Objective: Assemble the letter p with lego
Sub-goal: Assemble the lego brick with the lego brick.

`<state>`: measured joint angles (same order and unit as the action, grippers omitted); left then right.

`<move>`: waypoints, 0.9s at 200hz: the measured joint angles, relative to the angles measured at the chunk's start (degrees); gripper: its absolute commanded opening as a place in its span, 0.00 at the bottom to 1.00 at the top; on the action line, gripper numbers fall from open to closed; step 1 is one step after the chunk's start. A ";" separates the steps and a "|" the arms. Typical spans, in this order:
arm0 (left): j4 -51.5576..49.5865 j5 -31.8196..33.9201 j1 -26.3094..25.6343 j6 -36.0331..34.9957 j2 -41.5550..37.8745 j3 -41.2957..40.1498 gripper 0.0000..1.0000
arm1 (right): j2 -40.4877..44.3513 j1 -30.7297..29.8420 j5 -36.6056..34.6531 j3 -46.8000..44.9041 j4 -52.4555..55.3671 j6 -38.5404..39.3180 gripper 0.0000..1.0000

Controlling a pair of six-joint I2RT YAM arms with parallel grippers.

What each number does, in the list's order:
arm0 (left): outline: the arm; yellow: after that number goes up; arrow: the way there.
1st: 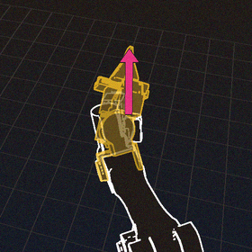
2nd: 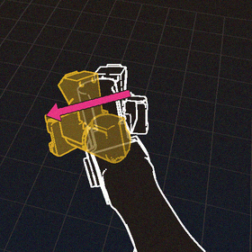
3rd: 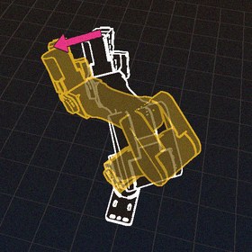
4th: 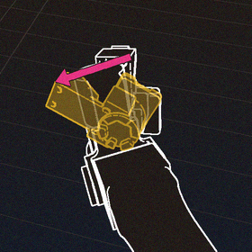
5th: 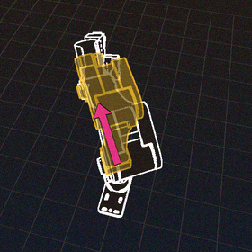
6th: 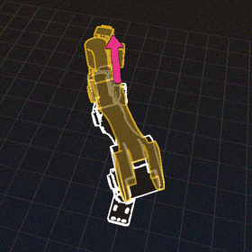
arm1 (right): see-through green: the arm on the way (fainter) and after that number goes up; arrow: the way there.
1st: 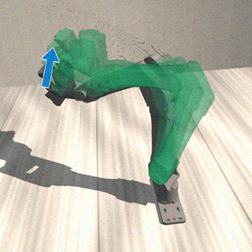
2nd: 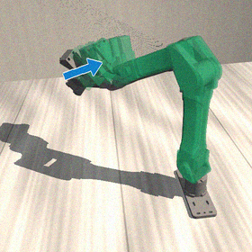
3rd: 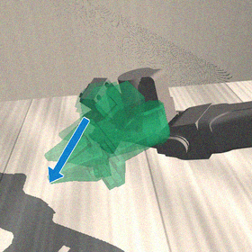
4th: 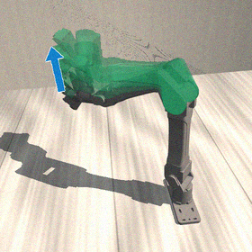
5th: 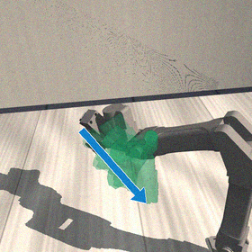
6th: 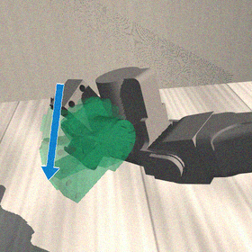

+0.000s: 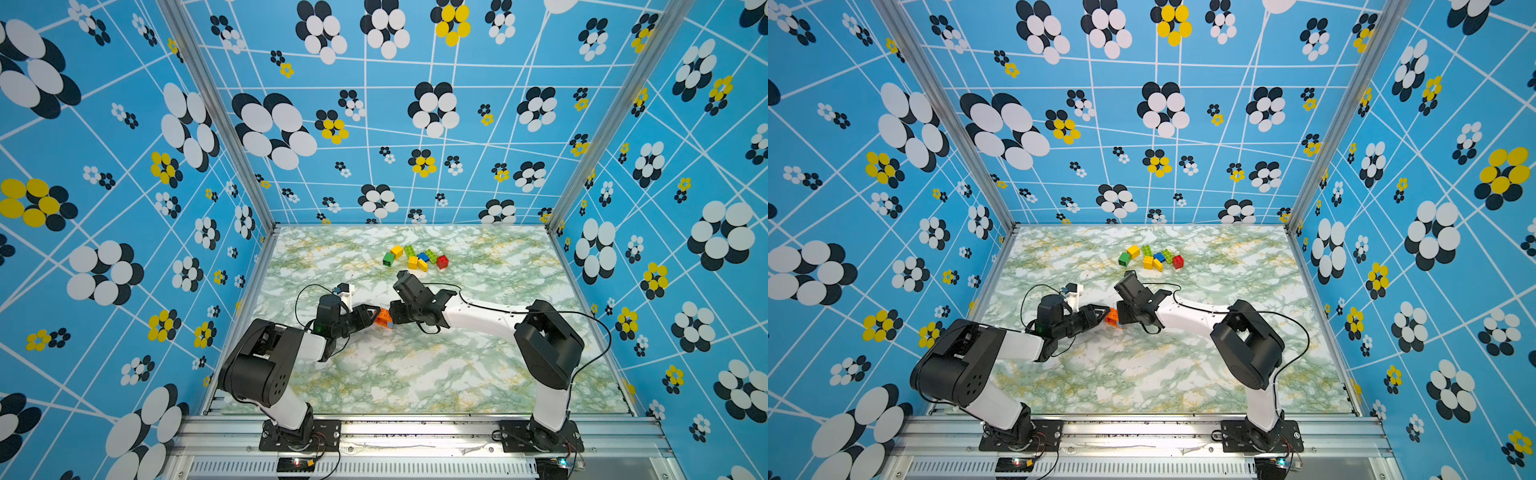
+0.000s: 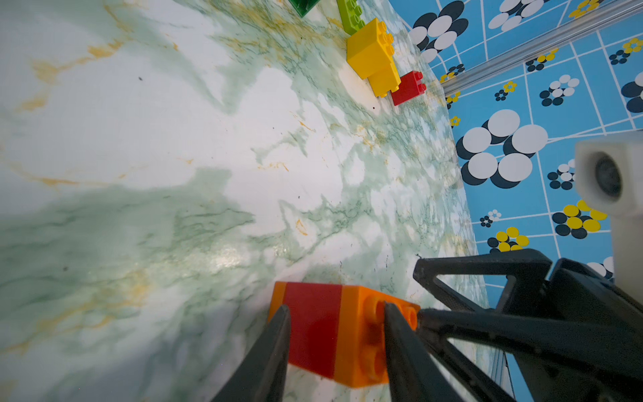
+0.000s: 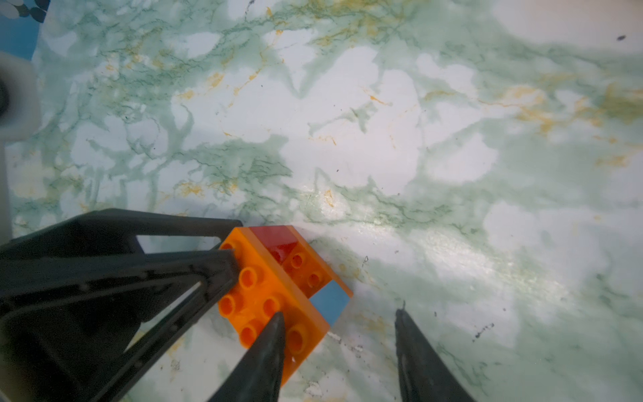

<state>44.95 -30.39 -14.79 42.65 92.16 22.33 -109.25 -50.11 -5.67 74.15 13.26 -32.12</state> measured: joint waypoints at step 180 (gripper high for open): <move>-4.57 2.89 -1.86 0.39 -3.17 0.31 0.52 | -0.48 -0.09 -1.64 2.82 4.26 3.65 0.57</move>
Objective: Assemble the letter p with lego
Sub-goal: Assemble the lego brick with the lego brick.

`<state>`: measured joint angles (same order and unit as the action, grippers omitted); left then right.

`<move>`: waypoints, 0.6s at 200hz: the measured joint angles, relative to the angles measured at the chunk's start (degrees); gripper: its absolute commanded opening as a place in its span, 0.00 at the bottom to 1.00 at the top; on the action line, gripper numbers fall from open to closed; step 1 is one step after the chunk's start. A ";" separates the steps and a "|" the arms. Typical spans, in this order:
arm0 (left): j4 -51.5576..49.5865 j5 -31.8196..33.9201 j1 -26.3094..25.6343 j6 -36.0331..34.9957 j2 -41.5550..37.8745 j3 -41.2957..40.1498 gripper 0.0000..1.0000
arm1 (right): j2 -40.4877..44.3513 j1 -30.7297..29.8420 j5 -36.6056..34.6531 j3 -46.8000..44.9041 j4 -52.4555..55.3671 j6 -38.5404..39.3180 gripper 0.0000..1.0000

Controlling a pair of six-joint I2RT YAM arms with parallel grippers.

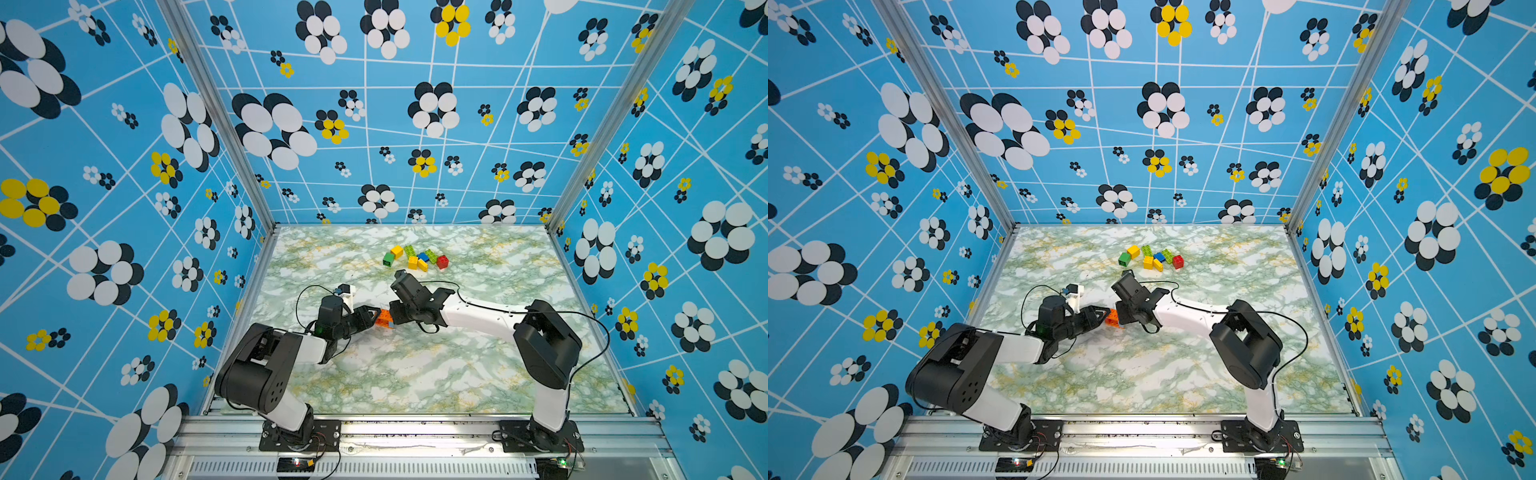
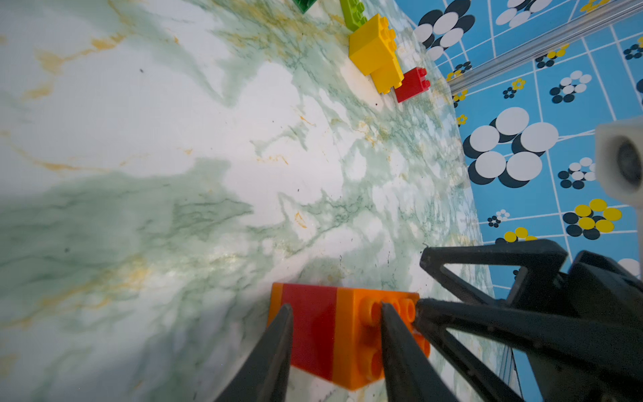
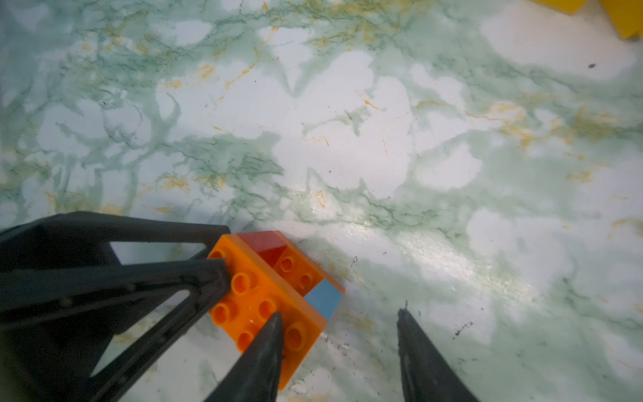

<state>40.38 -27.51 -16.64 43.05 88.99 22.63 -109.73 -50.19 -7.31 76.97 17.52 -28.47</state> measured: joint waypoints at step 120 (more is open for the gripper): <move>-28.92 8.50 1.42 -6.71 -18.97 9.51 0.82 | 1.01 8.50 3.50 7.43 2.95 10.43 0.67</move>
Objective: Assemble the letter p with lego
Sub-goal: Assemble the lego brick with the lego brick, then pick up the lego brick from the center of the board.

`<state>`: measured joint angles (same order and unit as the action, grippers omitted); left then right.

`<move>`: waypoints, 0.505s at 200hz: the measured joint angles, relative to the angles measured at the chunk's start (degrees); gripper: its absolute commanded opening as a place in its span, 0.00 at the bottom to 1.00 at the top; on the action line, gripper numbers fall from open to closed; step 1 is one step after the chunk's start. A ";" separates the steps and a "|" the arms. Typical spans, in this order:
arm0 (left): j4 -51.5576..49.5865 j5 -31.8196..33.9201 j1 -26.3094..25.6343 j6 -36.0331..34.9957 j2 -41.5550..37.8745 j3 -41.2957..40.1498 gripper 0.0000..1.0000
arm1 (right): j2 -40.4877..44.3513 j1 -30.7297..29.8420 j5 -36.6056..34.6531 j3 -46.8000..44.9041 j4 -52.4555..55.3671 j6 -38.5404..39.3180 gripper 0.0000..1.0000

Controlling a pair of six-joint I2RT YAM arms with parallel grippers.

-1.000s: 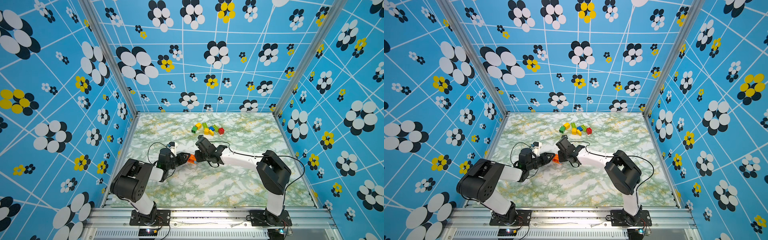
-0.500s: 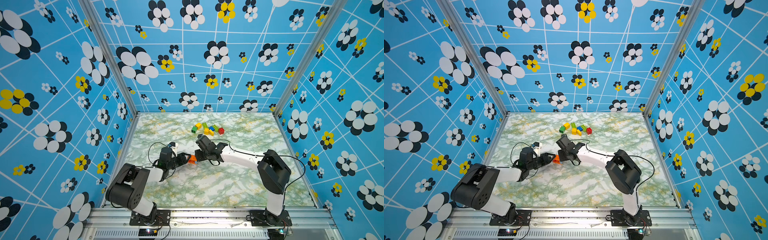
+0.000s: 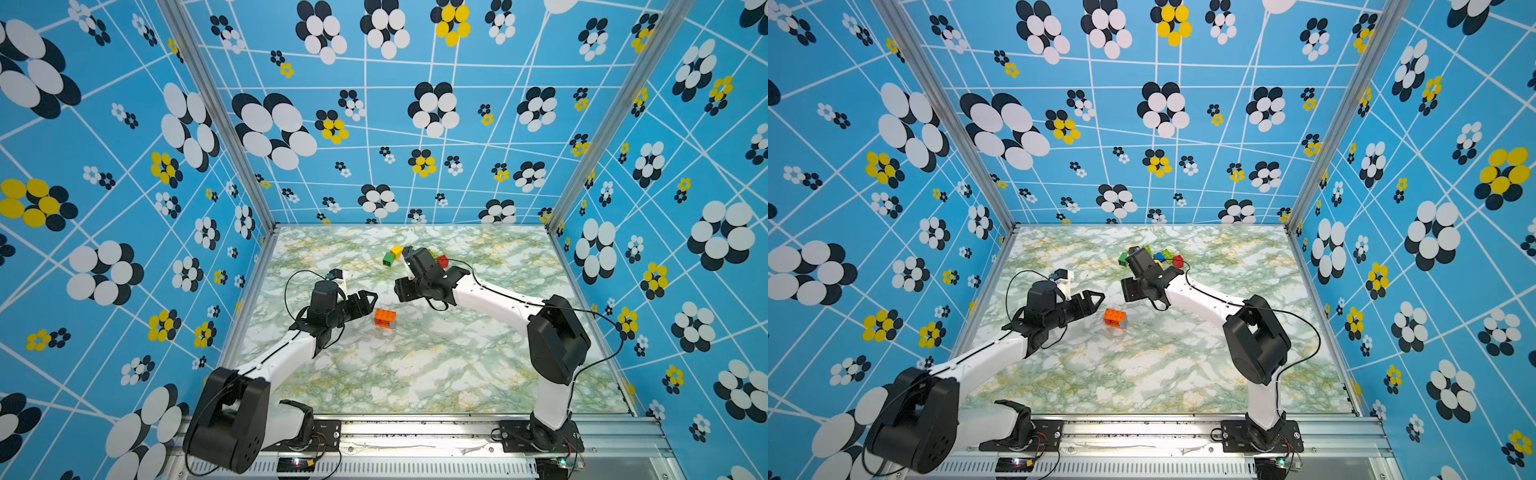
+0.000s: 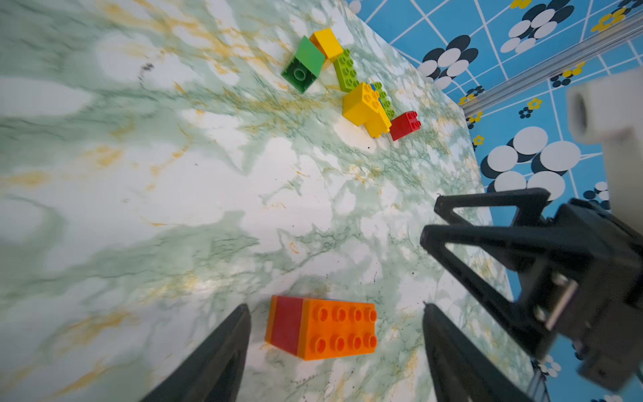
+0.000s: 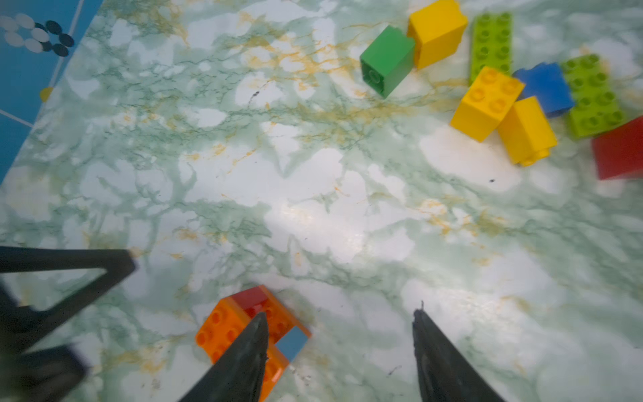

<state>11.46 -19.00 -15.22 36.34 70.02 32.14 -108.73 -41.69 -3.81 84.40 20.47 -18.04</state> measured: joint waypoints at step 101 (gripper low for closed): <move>-11.28 15.15 1.77 -9.60 -16.94 -7.17 0.90 | -14.43 13.60 -4.92 17.94 6.38 13.77 0.72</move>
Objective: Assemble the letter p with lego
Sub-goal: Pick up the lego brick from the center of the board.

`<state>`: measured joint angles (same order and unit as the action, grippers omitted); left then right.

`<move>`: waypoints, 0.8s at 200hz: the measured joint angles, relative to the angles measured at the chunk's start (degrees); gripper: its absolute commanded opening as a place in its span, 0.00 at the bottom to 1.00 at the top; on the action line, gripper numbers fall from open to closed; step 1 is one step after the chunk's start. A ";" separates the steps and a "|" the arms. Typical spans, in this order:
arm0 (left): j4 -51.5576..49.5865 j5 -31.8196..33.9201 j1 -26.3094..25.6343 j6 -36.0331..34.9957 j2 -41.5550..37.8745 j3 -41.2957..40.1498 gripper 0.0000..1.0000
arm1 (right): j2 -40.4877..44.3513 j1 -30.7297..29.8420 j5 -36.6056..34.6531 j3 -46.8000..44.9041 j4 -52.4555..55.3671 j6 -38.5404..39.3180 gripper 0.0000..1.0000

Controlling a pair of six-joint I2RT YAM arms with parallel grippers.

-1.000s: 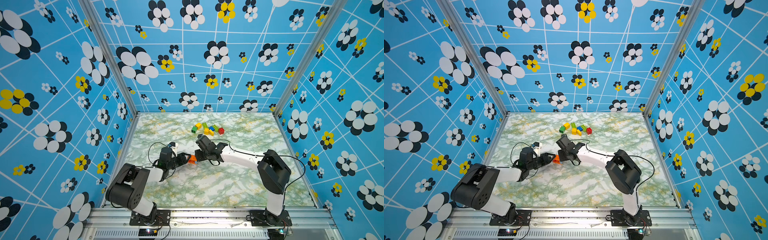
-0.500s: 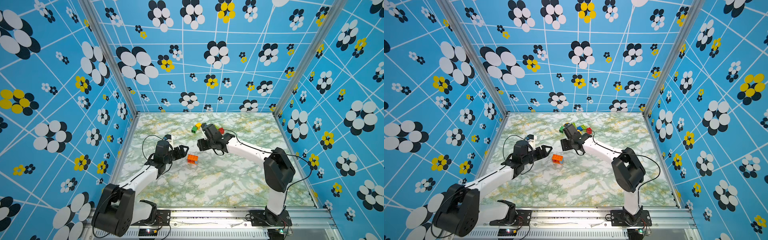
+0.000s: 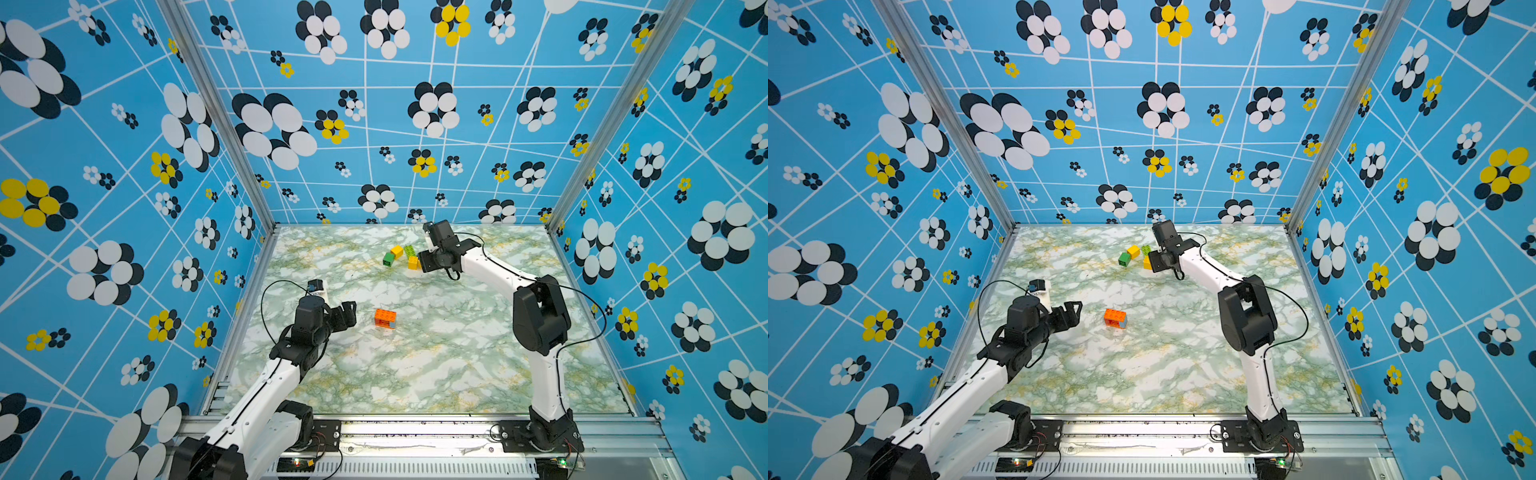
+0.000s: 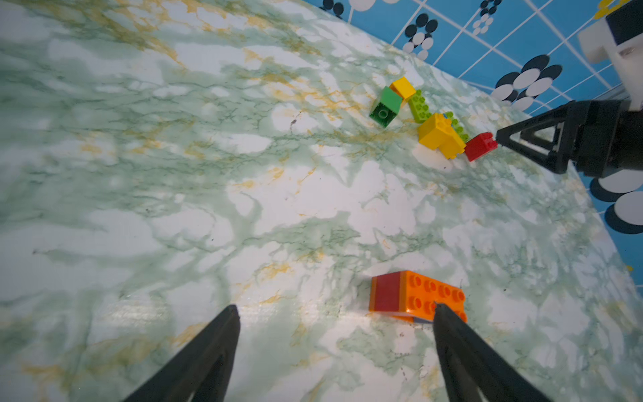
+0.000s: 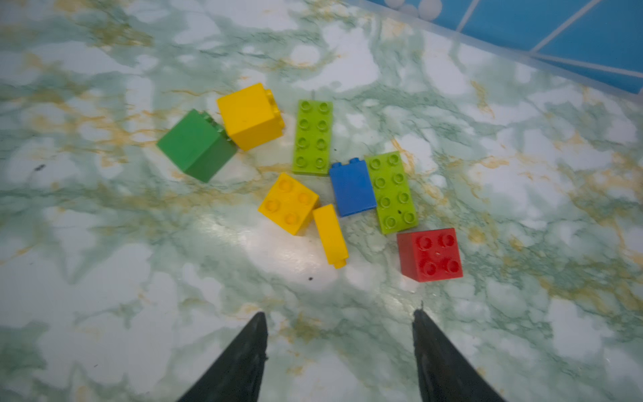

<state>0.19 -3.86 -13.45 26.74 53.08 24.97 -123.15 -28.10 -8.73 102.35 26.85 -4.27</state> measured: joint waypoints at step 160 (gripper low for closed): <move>2.84 1.81 0.22 -1.36 -0.42 -2.10 0.92 | -16.79 5.31 -1.01 19.82 12.00 3.52 0.49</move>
<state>3.03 -2.04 -13.23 25.39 52.66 22.87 -139.94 -22.79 -9.74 122.17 38.85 -0.75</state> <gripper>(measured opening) 0.920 0.517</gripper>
